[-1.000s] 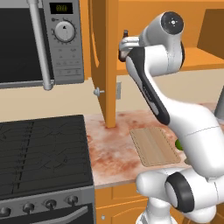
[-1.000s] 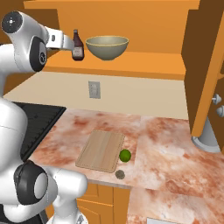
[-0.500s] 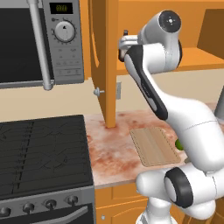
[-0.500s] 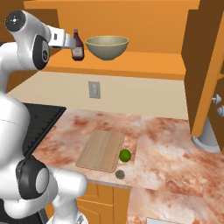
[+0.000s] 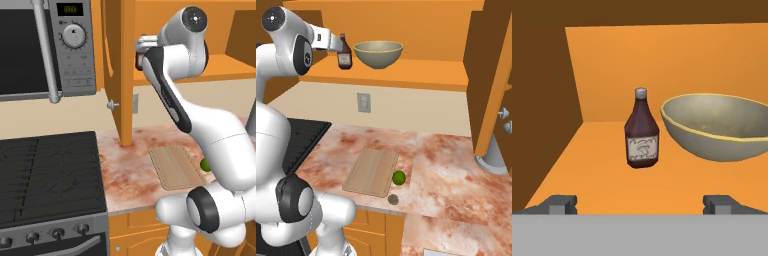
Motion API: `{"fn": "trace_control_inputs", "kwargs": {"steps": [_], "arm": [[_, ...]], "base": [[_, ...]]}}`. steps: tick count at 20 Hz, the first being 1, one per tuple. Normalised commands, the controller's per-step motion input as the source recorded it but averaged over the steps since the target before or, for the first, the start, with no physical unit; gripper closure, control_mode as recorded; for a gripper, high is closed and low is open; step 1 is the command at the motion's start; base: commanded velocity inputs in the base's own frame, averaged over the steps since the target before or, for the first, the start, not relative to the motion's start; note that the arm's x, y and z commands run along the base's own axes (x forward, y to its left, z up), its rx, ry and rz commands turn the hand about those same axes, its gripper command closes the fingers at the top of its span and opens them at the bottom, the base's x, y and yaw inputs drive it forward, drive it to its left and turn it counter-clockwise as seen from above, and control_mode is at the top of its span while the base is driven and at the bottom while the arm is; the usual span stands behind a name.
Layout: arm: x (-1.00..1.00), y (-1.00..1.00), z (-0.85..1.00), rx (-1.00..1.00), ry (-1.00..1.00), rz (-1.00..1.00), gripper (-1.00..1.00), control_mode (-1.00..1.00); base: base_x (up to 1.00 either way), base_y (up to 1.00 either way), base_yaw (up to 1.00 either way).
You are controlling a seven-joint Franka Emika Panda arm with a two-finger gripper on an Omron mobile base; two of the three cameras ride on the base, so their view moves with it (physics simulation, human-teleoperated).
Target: Open the cabinet. Place the bowl and condiment on the counter. Then place the lime and garlic on the cutting board.
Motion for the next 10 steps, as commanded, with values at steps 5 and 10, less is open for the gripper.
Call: {"fn": "trace_control_inputs", "kwargs": {"steps": [5,10], "arm": [[0.01,0.0,0.03,0.0,0.0,0.0,-1.0,-1.0],[0.11,0.0,0.0,0.0,0.0,0.0,-1.0,-1.0]], "base": [[0.0,0.0,0.0],[0.0,0.0,0.0]]}}
